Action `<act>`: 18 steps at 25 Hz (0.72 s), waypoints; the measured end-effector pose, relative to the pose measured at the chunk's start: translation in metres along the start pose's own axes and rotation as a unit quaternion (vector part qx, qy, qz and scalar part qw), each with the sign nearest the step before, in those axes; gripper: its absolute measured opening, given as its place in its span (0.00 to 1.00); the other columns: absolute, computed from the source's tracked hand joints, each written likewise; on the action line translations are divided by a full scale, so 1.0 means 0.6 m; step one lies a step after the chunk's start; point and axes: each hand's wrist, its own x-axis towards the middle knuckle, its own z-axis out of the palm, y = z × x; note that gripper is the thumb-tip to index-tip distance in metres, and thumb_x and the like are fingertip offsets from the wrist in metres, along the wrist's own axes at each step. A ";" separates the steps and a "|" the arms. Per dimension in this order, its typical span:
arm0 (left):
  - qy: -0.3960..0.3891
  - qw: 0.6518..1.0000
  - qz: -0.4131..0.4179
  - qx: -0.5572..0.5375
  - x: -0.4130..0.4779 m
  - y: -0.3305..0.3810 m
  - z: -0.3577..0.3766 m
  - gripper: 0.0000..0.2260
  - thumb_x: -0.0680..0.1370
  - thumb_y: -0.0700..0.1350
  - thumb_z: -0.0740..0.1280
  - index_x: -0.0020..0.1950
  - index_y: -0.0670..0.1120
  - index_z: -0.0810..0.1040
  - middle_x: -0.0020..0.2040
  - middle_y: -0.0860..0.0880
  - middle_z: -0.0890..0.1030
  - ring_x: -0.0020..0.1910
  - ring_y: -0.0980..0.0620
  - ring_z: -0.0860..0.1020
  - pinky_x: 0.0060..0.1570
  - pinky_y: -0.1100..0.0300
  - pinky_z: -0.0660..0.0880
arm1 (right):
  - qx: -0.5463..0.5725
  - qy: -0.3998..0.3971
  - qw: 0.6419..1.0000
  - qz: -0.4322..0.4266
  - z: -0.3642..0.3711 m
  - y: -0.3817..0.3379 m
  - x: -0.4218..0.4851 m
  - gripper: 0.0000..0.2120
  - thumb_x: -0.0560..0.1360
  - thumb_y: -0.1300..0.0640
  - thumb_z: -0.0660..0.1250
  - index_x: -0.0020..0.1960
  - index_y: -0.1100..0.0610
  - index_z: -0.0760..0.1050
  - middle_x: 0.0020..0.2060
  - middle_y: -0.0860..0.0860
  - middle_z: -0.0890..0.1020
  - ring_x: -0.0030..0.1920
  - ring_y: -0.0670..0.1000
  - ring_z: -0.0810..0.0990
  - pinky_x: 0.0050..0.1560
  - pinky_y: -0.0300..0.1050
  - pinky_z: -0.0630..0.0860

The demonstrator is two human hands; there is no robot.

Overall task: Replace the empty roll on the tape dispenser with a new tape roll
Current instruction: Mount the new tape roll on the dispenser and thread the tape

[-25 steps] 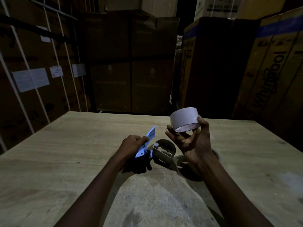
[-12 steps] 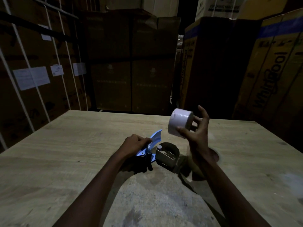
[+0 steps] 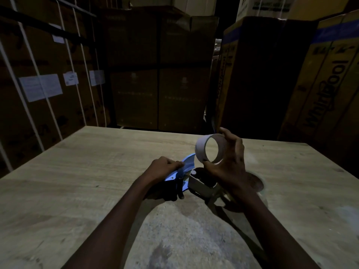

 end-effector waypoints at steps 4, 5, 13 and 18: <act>-0.001 1.000 0.004 -0.007 0.001 -0.002 0.000 0.19 0.72 0.59 0.64 0.40 0.45 0.83 0.40 0.48 0.77 0.40 0.51 0.75 0.41 0.55 0.69 | -0.045 -0.023 0.998 0.044 0.009 0.009 0.009 0.42 0.63 0.52 0.76 0.69 0.46 0.57 0.64 0.56 0.68 0.59 0.56 0.67 0.46 0.48 0.70; -0.001 1.000 0.004 -0.007 0.001 -0.003 0.000 0.20 0.73 0.58 0.64 0.41 0.42 0.84 0.40 0.47 0.77 0.39 0.50 0.75 0.40 0.56 0.69 | -0.059 -0.038 0.995 0.068 0.010 0.012 0.019 0.41 0.63 0.50 0.75 0.69 0.46 0.57 0.64 0.56 0.68 0.60 0.57 0.67 0.47 0.49 0.70; 0.002 1.000 0.010 -0.010 -0.007 0.008 -0.003 0.15 0.77 0.52 0.63 0.48 0.43 0.85 0.49 0.40 0.85 0.45 0.44 0.81 0.43 0.55 0.73 | -0.147 -0.186 0.960 0.149 0.081 0.062 0.120 0.31 0.59 0.41 0.72 0.57 0.46 0.66 0.55 0.56 0.77 0.54 0.61 0.76 0.46 0.60 0.79; 0.002 1.000 0.016 -0.023 -0.009 0.008 -0.001 0.18 0.76 0.54 0.64 0.47 0.40 0.85 0.48 0.38 0.85 0.47 0.39 0.81 0.41 0.55 0.71 | -0.221 -0.237 0.935 0.144 0.129 0.083 0.114 0.22 0.64 0.42 0.70 0.54 0.48 0.70 0.52 0.55 0.78 0.54 0.61 0.74 0.51 0.59 0.75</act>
